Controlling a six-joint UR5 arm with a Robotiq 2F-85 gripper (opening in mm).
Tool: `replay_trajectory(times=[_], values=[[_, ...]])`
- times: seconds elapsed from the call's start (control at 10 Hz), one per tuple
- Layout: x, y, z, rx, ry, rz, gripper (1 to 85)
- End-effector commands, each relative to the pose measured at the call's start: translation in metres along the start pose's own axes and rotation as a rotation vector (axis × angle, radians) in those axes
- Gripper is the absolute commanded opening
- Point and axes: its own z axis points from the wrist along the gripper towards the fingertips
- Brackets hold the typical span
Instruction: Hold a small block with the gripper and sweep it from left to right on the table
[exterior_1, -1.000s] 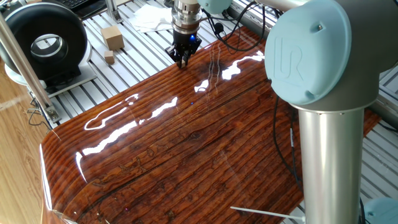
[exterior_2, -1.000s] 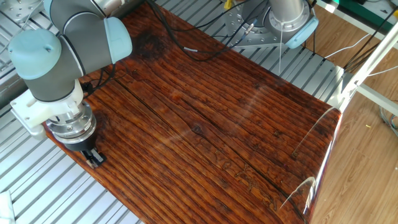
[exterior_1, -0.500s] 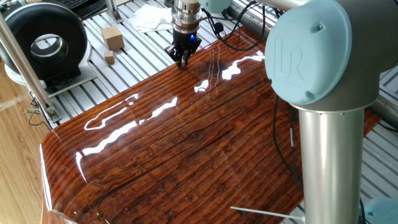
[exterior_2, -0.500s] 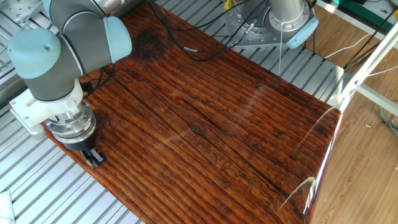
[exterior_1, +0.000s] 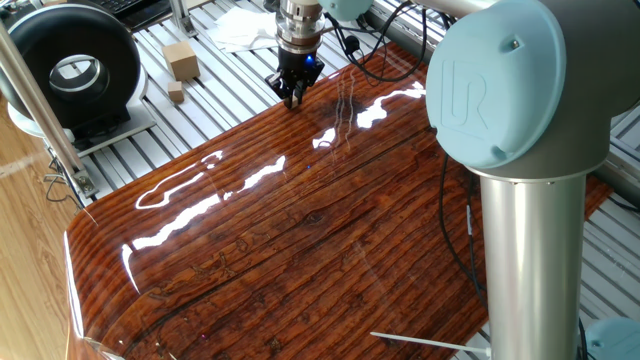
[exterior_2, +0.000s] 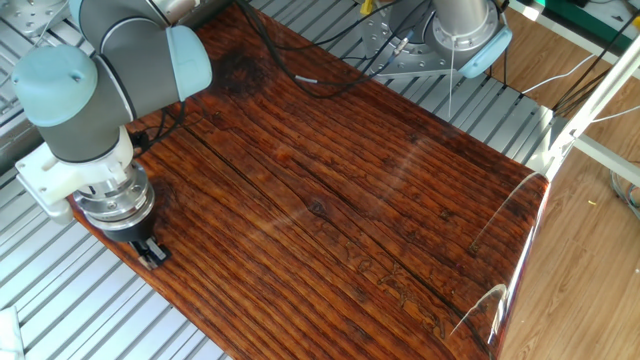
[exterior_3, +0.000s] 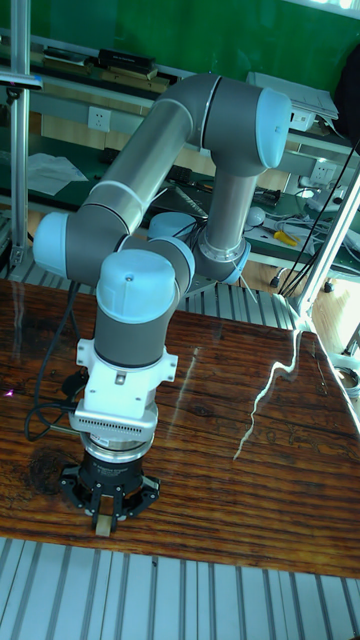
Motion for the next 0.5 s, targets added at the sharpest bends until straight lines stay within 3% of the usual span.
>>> replay_trajectory(times=[0.0, 0.4], values=[[0.0012, 0.0024, -0.0012, -0.015, 0.006, 0.010, 1.0], [0.0069, -0.0017, -0.0013, 0.000, 0.028, -0.027, 1.0]])
